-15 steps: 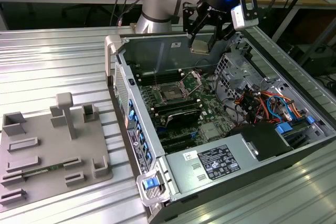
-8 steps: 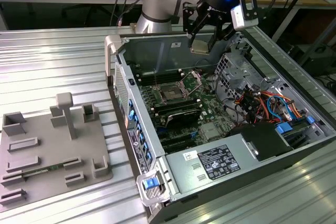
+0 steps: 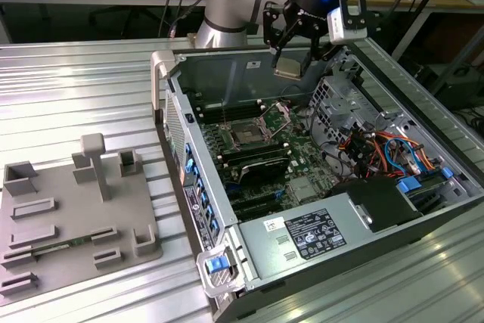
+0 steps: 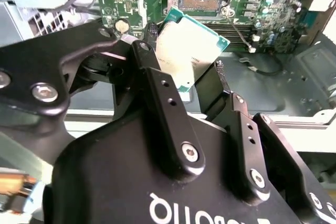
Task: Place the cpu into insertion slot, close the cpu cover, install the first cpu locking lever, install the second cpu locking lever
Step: 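Place the cpu into insertion slot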
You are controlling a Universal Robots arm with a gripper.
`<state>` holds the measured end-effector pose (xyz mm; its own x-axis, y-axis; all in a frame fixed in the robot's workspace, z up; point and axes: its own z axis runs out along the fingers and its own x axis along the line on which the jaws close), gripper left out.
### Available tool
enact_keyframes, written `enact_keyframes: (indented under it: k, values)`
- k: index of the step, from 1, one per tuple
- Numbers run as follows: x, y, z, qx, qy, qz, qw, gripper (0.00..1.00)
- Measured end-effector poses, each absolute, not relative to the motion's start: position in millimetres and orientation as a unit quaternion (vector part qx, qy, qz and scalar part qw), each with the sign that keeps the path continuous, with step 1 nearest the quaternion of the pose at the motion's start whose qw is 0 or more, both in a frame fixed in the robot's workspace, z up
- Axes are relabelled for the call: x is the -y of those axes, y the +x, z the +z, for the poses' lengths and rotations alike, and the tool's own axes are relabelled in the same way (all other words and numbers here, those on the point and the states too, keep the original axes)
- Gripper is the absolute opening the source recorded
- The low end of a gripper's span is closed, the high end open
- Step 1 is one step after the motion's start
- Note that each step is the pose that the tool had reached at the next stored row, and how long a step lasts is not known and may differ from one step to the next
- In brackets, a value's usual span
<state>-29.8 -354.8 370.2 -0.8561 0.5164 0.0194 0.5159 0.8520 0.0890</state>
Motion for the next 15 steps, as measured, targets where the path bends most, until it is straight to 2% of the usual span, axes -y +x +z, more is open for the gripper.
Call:
enact_keyframes:
  k: [15]
  values:
    - [354.8, -30.3, 368.0, -0.921, 0.387, 0.045, 0.008, 0.55]
